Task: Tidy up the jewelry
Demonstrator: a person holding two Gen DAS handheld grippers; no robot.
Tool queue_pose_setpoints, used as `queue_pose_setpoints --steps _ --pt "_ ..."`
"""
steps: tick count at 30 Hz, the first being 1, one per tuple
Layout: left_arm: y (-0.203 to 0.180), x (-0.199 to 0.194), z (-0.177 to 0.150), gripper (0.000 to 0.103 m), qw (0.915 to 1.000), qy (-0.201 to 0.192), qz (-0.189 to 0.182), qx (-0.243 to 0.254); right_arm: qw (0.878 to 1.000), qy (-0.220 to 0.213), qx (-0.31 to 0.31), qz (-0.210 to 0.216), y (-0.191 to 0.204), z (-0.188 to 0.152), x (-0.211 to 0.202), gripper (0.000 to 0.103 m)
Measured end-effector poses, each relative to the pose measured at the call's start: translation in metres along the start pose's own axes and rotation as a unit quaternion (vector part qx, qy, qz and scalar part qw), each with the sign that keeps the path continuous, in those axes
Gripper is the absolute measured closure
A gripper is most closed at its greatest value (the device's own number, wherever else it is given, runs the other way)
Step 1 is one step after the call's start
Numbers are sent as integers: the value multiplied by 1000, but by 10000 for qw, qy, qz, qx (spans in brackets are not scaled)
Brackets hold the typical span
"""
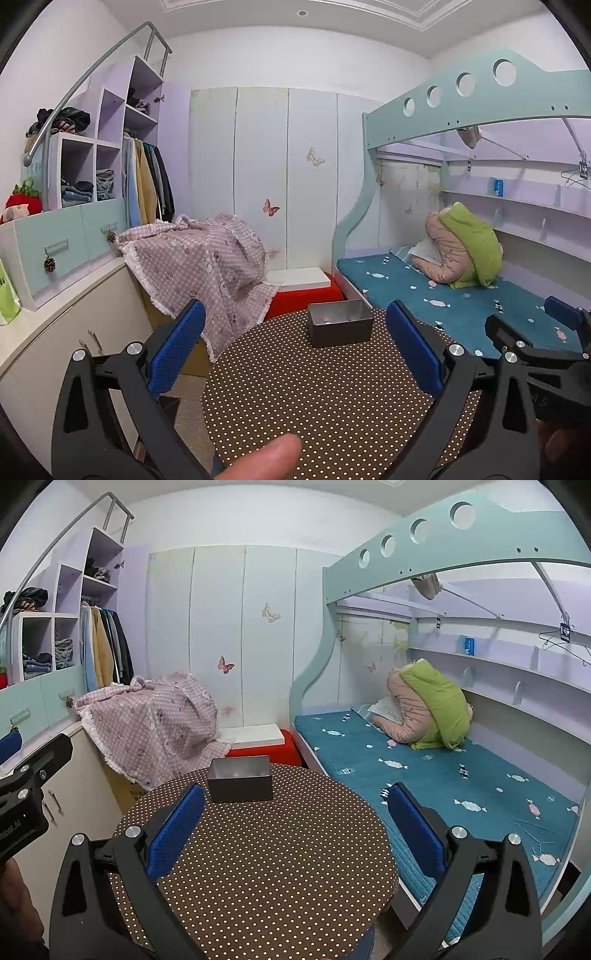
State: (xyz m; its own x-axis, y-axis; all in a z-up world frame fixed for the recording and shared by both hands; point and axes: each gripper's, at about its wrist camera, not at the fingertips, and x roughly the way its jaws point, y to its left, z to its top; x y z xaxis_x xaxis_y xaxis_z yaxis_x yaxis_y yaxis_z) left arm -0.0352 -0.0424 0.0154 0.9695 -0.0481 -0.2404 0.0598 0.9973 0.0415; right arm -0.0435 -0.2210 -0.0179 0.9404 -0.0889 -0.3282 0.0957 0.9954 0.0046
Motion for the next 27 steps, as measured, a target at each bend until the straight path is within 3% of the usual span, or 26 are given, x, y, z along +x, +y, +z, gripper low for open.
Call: queue_pose_setpoints --steps 19,27 --pt "-1 1 -2 5 9995 4 -307 -106 10000 43 27 11 1 0 -2 7" --pt "-1 3 -3 5 9997 73 -180 -130 10000 35 52 39 1 2 -3 7"
